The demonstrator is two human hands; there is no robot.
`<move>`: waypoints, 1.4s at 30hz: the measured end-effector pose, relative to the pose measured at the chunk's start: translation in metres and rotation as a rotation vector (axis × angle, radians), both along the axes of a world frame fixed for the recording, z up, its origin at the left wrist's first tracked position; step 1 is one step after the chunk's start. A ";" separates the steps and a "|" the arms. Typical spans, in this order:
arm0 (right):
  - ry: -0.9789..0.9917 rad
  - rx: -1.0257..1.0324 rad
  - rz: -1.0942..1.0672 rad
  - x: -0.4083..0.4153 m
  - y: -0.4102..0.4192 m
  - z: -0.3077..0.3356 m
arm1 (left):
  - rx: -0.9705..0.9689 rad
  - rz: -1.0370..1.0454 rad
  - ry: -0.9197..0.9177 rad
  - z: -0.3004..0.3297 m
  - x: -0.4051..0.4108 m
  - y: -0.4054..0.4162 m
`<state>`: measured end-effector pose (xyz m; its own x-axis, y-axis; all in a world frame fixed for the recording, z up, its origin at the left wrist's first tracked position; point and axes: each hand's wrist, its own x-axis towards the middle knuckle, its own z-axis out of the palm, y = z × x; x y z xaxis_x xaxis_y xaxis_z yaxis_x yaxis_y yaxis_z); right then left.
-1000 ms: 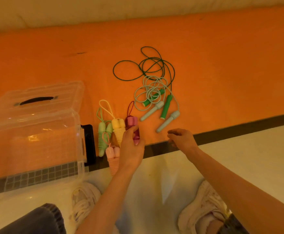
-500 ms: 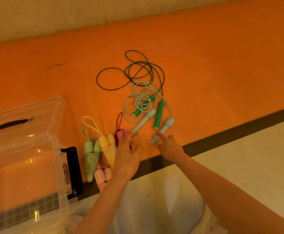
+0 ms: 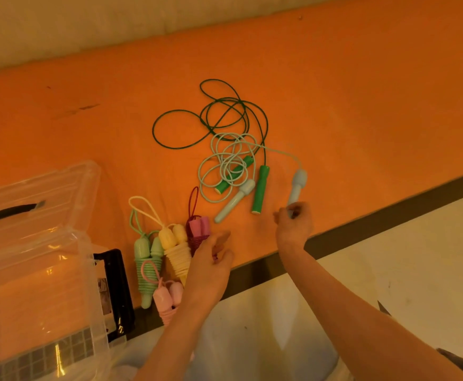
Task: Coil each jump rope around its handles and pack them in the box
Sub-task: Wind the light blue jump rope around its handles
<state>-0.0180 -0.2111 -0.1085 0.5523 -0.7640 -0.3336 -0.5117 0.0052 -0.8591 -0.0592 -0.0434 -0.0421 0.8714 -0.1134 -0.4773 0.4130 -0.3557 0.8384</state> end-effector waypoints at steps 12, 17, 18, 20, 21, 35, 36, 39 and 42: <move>-0.258 0.201 0.694 -0.039 0.070 0.080 | -0.139 0.180 -0.083 0.035 0.056 -0.010; 0.271 -0.293 1.008 0.005 0.056 0.014 | -0.026 0.193 -0.224 0.045 0.065 0.016; 0.372 -0.420 1.115 0.015 0.055 0.000 | -0.053 0.177 -0.239 0.052 0.064 0.017; 0.528 -0.642 1.266 0.030 0.053 -0.021 | -0.120 0.138 -0.280 0.068 0.061 0.017; 0.584 -0.696 1.309 0.036 0.053 -0.028 | -0.156 0.121 -0.315 0.079 0.059 0.017; 0.002 0.212 0.118 0.049 -0.025 0.021 | -0.160 -0.007 -0.413 0.155 0.068 0.015; -0.069 0.213 0.120 0.057 -0.037 0.046 | -0.148 -0.024 -0.424 0.163 0.068 0.014; -0.278 0.199 0.178 0.078 -0.073 0.136 | -0.171 -0.053 -0.456 0.195 0.066 0.006; -0.403 0.138 0.326 0.079 -0.091 0.229 | -0.225 -0.045 -0.509 0.235 0.061 -0.003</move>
